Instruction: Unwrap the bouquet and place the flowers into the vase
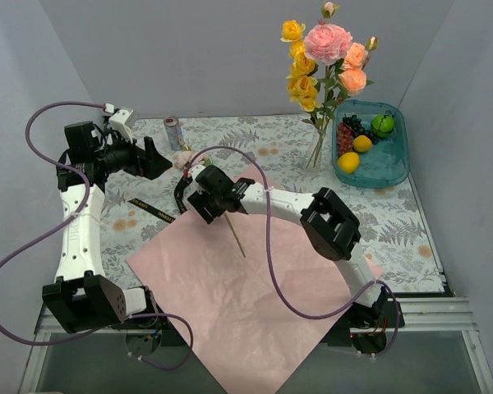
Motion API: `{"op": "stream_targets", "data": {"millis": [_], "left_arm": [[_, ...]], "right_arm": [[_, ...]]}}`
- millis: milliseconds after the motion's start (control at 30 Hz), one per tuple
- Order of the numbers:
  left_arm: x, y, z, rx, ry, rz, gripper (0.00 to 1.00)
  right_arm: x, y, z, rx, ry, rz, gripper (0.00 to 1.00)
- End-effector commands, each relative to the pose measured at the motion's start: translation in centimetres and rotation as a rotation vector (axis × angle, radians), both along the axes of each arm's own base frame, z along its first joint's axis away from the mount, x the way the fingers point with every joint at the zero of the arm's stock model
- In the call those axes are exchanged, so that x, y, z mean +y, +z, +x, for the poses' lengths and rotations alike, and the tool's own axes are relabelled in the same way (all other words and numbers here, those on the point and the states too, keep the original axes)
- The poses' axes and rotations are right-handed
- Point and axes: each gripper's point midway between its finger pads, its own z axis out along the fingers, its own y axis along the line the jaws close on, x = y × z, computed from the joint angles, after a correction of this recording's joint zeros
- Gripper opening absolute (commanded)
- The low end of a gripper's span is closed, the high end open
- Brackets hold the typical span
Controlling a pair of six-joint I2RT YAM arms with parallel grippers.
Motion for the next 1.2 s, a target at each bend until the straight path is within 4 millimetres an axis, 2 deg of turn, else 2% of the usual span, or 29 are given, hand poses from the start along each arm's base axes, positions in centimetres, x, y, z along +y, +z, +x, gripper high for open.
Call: {"op": "stream_targets", "data": {"millis": [0,100,267,400,633,1000,1100,1167], "left_arm": [[0.1,1.6,-1.0,-0.061,-0.004,0.036,0.98],[0.2,1.4,-0.9,-0.063,-0.005,0.037,0.98],[0.1,1.0,-0.6,-0.049,-0.012,0.026,0.98],[0.2,0.8,-0.6,-0.048,-0.007,0.03,0.98],[0.2,0.7,-0.7,-0.051,-0.008,0.031,0.98],[0.4,1.2,-1.1,-0.081,0.0,0.062,0.98],[0.3,1.5,-1.3,-0.085,-0.005,0.06,0.98],[0.2,1.6,-1.5,-0.082,-0.01,0.058,0.98]], "right_arm": [[-0.1,3.6,3.8,-0.147,-0.057,0.003,0.71],[-0.1,4.5,5.0,-0.18,-0.069,0.011,0.69],[-0.2,4.0,6.8,-0.156,-0.086,0.01,0.68],[-0.2,2.5,6.8,-0.128,-0.069,-0.009,0.67],[-0.8,-0.1,6.5,-0.068,-0.079,-0.029,0.58],[-0.7,-2.5,5.9,-0.014,-0.076,-0.046,0.51],[-1.1,-3.0,6.0,-0.008,-0.083,-0.06,0.47],[-1.3,-2.8,6.6,-0.012,-0.093,-0.062,0.37]]}}
